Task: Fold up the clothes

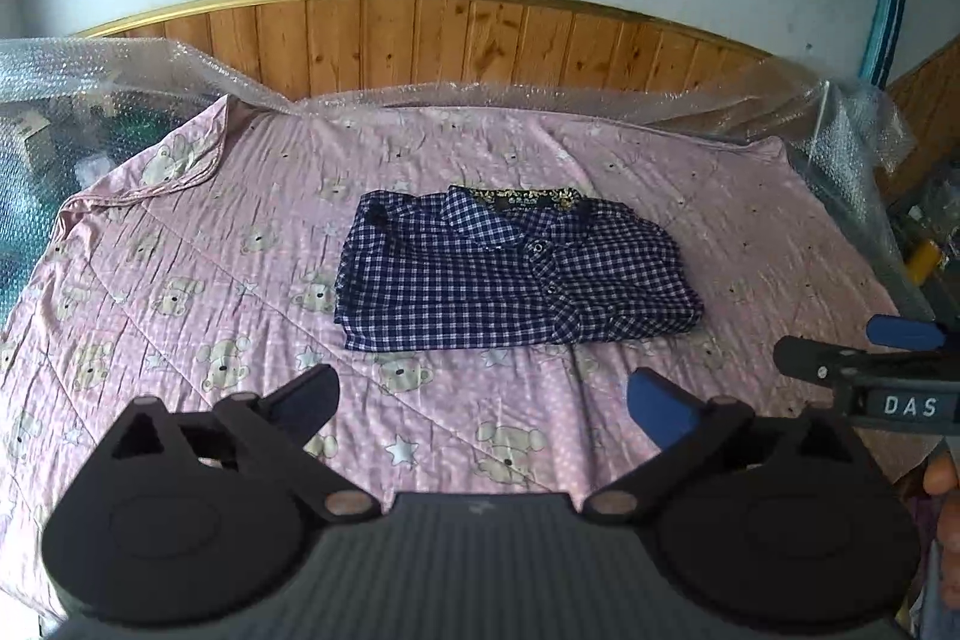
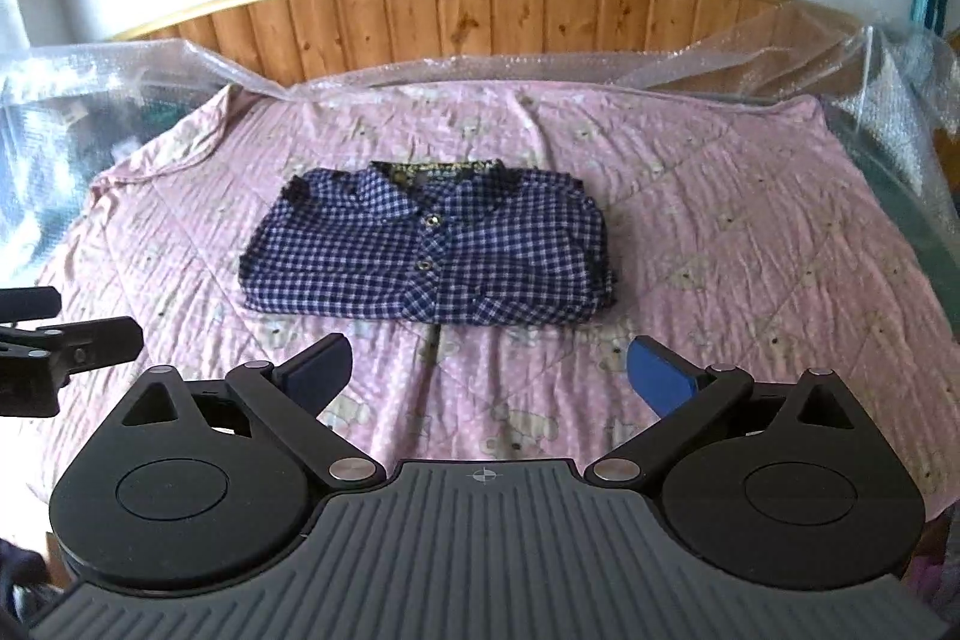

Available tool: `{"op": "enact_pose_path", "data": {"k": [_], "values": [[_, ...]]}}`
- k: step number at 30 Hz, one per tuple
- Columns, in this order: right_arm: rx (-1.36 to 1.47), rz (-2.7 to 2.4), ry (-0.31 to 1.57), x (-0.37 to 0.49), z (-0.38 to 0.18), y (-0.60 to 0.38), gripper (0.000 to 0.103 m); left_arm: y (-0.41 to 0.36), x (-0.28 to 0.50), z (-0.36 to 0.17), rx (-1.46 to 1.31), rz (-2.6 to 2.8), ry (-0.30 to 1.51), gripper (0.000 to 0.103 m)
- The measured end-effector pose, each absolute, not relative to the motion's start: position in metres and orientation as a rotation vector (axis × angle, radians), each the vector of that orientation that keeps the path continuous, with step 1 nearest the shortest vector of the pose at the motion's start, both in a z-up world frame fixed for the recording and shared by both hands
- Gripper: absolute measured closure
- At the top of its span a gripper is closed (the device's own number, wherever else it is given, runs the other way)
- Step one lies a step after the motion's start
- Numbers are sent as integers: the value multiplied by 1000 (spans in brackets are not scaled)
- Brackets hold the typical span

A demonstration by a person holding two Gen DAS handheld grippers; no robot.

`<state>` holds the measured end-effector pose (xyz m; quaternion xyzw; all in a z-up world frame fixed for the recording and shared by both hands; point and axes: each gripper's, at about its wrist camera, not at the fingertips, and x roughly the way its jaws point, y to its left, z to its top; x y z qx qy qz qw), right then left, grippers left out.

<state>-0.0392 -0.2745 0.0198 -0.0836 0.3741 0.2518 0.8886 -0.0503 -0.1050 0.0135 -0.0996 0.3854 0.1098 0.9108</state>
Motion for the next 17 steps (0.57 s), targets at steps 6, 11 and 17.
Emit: {"op": "enact_pose_path", "data": {"k": [6,11,17], "values": [[-201,531,771,-43,27,-278,2,-124,-47,17,-210,215,786,0],[-219,539,769,-46,30,-281,2,-141,-48,15,-172,216,770,0],[-217,555,781,-46,20,-280,2,-155,-48,13,-144,212,779,0]]}}
